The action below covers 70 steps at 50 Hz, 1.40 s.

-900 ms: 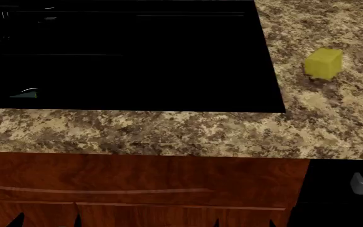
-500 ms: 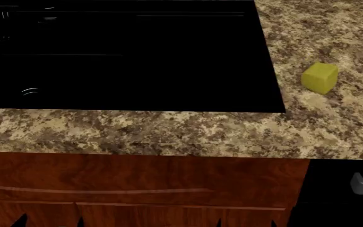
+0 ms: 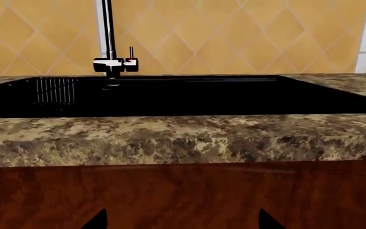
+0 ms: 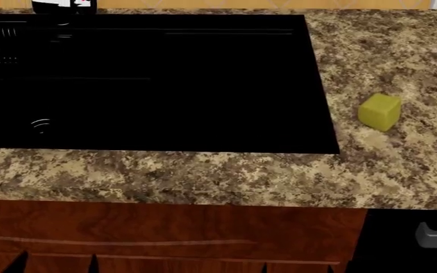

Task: Turn the sink spout to the right.

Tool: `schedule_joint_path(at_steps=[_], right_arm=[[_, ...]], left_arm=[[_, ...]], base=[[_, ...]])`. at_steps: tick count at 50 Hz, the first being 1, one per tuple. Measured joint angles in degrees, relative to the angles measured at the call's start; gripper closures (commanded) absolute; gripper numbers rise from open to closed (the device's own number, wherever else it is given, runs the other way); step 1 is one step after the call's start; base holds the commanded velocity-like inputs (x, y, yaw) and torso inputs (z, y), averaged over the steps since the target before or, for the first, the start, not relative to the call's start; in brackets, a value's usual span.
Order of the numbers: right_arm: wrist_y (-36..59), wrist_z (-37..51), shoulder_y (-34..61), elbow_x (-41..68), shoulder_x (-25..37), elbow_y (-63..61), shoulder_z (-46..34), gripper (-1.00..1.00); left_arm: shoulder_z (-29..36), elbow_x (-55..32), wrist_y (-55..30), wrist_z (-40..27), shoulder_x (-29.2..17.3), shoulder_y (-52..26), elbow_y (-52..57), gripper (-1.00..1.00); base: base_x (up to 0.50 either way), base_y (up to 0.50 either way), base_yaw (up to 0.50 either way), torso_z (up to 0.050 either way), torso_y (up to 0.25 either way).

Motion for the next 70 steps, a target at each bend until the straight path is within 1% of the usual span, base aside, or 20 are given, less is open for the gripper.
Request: schedule_joint_path(at_steps=[18, 28, 44, 70], right_arm=[[-0.22, 1.14, -0.15, -0.48, 0.72, -0.58, -0.90, -1.00], [2.04, 2.47, -0.70, -1.12, 1.78, -4.76, -1.10, -1.00], [7.61, 3.82, -0.58, -0.29, 3.70, -13.39, -0.68, -1.00], [22.09, 6.48, 4.80, 3.20, 8.03, -29.43, 3.14, -1.00]], left_arm=[[1.22, -0.90, 0.52, -1.65, -1.14, 0.10, 0.32, -1.00], [1.66, 0.99, -1.05, -4.46, -1.82, 0.53, 2.93, -1.00], [1.31, 2.27, -8.65, -7.69, -3.34, 0.62, 14.50, -1.00], [-2.28, 0.45, -19.79, -9.92, -6.61, -4.08, 26.78, -1.00]], base=[[0.00, 0.00, 0.00, 0.048, 0.000], [0.00, 0.00, 0.00, 0.000, 0.000], [0.00, 0.00, 0.00, 0.000, 0.000], [0.00, 0.00, 0.00, 0.000, 0.000]])
